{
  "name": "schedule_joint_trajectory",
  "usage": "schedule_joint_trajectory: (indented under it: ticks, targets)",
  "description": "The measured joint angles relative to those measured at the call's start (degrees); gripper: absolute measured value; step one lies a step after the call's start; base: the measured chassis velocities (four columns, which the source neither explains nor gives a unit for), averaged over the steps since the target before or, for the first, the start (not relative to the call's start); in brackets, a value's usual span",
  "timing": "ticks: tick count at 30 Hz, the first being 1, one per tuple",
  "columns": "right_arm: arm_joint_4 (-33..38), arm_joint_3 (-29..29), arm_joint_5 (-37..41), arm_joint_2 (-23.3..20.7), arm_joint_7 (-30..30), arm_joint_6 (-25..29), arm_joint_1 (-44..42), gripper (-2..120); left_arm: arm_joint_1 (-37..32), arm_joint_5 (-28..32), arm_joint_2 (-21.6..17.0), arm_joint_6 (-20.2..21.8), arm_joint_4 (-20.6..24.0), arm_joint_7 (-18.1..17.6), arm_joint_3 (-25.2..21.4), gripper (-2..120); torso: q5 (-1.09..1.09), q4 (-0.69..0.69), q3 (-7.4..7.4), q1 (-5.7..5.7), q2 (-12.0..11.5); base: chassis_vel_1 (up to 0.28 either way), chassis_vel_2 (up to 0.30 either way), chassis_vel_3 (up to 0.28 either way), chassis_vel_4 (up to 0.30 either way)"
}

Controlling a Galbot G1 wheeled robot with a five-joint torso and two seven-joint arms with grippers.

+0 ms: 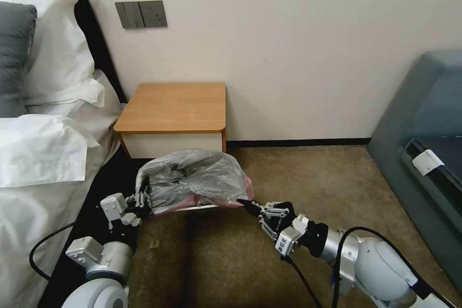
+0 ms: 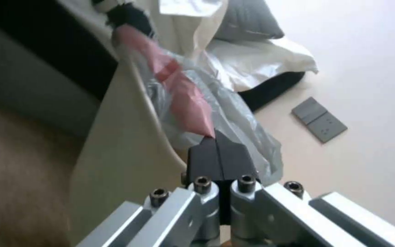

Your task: Pick up the garbage bag from the table and place it over the trash can.

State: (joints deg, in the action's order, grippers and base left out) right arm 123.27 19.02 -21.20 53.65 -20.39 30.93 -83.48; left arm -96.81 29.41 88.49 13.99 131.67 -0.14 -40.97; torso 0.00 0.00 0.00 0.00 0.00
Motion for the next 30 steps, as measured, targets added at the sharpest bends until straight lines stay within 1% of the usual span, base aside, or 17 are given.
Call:
schedule_joint_trajectory:
  ticks: [2, 3, 4, 6, 12, 16, 18, 22, 24, 29, 30]
  targets:
    - [0.0, 0.5, 1.1, 0.0, -0.6, -0.1, -0.1, 0, 0.0, 0.3, 0.0, 0.2, 0.2, -0.1, -0.2, 9, 0.00, 0.00, 0.00, 0.00, 0.0, 0.000, 0.000, 0.000, 0.000]
    - [0.0, 1.5, 2.1, 0.1, -2.2, 0.1, -0.1, 0, 0.1, 0.9, 0.0, 0.6, 0.5, -0.2, -0.5, 9, 0.00, 0.00, 0.00, 0.00, 0.0, 0.000, 0.000, 0.000, 0.000]
    - [-1.5, 3.4, 3.2, 0.4, -6.8, 1.4, 0.3, 0, 0.1, 3.5, -0.1, 1.7, 1.7, -0.9, -1.0, 9, 0.00, 0.00, 0.00, 0.00, 0.0, 0.000, 0.000, 0.000, 0.000]
    - [-2.6, 3.5, 3.5, 0.5, -7.7, 1.6, 0.4, 0, 0.1, 4.3, -0.1, 2.2, 2.2, -1.1, -1.0, 9, 0.00, 0.00, 0.00, 0.00, 0.0, 0.000, 0.000, 0.000, 0.000]
    - [-4.7, 2.6, 1.8, 1.4, -8.0, 1.7, 0.9, 0, -0.6, 6.4, 0.1, 3.3, 3.5, -1.6, -0.2, 9, 0.00, 0.00, 0.00, 0.00, 0.0, 0.000, 0.000, 0.000, 0.000]
    - [-5.5, 2.3, 0.2, 1.8, -6.9, 1.8, 1.6, 0, -1.8, 8.6, 0.2, 5.0, 5.3, -1.7, 0.9, 9, 0.00, 0.00, 0.00, 0.00, 0.0, 0.000, 0.000, 0.000, 0.000]
    - [-6.2, 2.4, -0.5, 2.1, -6.7, 2.1, 2.0, 0, -2.1, 10.9, 0.5, 6.8, 6.4, -2.3, 1.4, 9, 0.01, 0.00, 0.00, 0.00, 0.0, 0.000, 0.000, 0.000, 0.000]
    - [-6.6, 2.4, -0.9, 2.1, -7.1, 2.3, 2.0, 0, -2.1, 12.1, 0.7, 7.9, 6.9, -2.7, 1.5, 9, 0.00, 0.00, 0.00, 0.00, 0.0, 0.000, 0.000, 0.000, 0.000]
    - [-6.8, 2.7, -1.2, 2.1, -8.1, 2.7, 2.0, 0, -2.0, 12.9, 1.0, 8.7, 7.1, -2.9, 1.3, 9, 0.00, 0.00, 0.00, 0.00, 0.0, 0.000, 0.000, 0.000, 0.000]
    - [-7.0, 2.9, -1.4, 1.9, -10.0, 2.7, 2.2, 0, -2.0, 13.6, 1.3, 8.9, 7.3, -3.0, 1.2, 9, 0.00, 0.00, 0.00, 0.00, 0.0, 0.000, 0.000, 0.000, 0.000]
    - [-7.2, 3.0, -1.8, 1.8, -11.3, 2.8, 2.4, 0, -1.9, 14.1, 1.7, 9.1, 7.5, -3.1, 1.3, 9, 0.00, 0.00, 0.00, 0.00, 0.0, 0.000, 0.000, 0.000, 0.000]
